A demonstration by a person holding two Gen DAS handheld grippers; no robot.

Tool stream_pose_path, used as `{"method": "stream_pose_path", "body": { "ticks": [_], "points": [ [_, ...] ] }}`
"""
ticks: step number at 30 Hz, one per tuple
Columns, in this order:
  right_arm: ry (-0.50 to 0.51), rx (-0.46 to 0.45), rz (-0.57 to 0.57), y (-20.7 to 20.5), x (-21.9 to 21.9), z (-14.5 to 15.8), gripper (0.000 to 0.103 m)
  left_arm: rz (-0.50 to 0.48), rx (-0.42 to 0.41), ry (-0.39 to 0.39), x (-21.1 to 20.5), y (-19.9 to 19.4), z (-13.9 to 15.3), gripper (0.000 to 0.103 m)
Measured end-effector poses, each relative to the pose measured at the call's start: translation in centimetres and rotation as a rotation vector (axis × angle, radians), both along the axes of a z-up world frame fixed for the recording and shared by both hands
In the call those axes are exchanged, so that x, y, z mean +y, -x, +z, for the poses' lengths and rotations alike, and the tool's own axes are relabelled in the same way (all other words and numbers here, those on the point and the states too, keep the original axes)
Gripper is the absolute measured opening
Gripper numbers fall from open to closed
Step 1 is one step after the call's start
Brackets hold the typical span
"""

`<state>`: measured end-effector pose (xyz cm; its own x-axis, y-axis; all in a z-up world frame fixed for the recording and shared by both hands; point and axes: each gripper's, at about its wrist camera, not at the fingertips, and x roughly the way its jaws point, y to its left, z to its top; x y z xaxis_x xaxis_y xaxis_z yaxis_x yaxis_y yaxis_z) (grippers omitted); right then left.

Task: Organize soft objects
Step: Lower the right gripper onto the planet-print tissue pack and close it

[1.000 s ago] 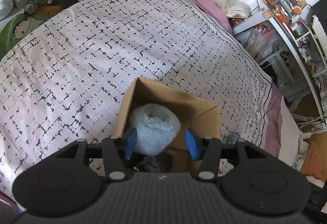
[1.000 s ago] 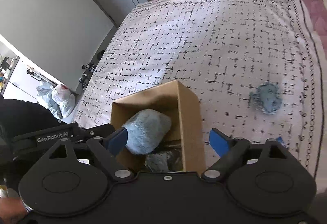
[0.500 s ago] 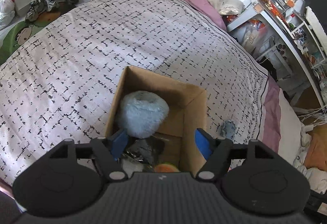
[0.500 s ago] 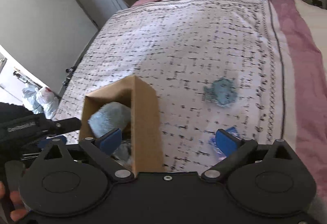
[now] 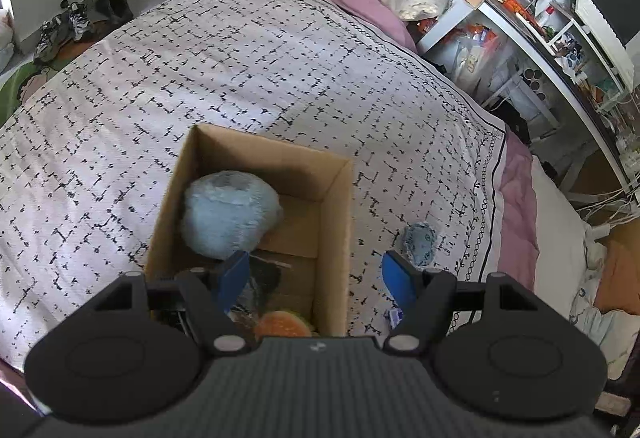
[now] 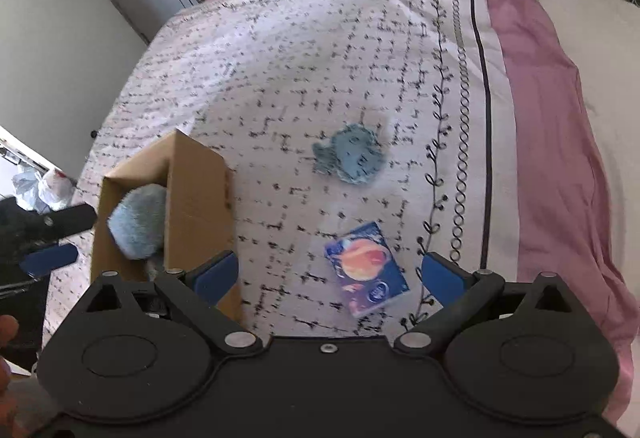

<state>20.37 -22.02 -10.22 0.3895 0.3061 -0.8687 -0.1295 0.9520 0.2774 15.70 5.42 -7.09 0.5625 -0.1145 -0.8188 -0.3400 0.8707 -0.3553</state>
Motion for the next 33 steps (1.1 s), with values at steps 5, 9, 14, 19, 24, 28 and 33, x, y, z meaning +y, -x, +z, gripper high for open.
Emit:
{"method": "stream_pose_path", "body": {
  "ticks": [5,9,14,19,24,28,33],
  "points": [
    [0.016,0.033,-0.022,-0.7,-0.8,-1.6,0.098,-0.015,-0.001,-0.006,-1.5,-0.7,-0.1,0.072],
    [0.025,0.078,-0.023,-1.4,-0.9,-3.1,0.098,-0.044,0.007,-0.009,-2.5,-1.5,-0.1,0.072],
    [0.035,0.123,-0.012,-1.9,-0.3,-4.6,0.098,-0.066,0.015,-0.027,-3.6,-2.4,0.0,0.072],
    [0.068,0.155,0.005,-2.7,0.3,-6.4,0.098,-0.092,0.016,-0.041,-4.7,-3.2,0.0,0.072],
    [0.094,0.184,0.045,-3.3,1.2,-7.8,0.096,-0.114,0.02,-0.041,-5.5,-4.3,-0.2,0.072],
    [0.109,0.211,0.058,-4.1,1.6,-9.2,0.062,-0.136,0.014,-0.031,-6.4,-5.4,-0.5,0.072],
    [0.081,0.211,0.032,-4.7,1.0,-9.5,0.052,-0.165,0.025,-0.028,-7.8,-7.1,-1.3,0.072]
  ]
}}
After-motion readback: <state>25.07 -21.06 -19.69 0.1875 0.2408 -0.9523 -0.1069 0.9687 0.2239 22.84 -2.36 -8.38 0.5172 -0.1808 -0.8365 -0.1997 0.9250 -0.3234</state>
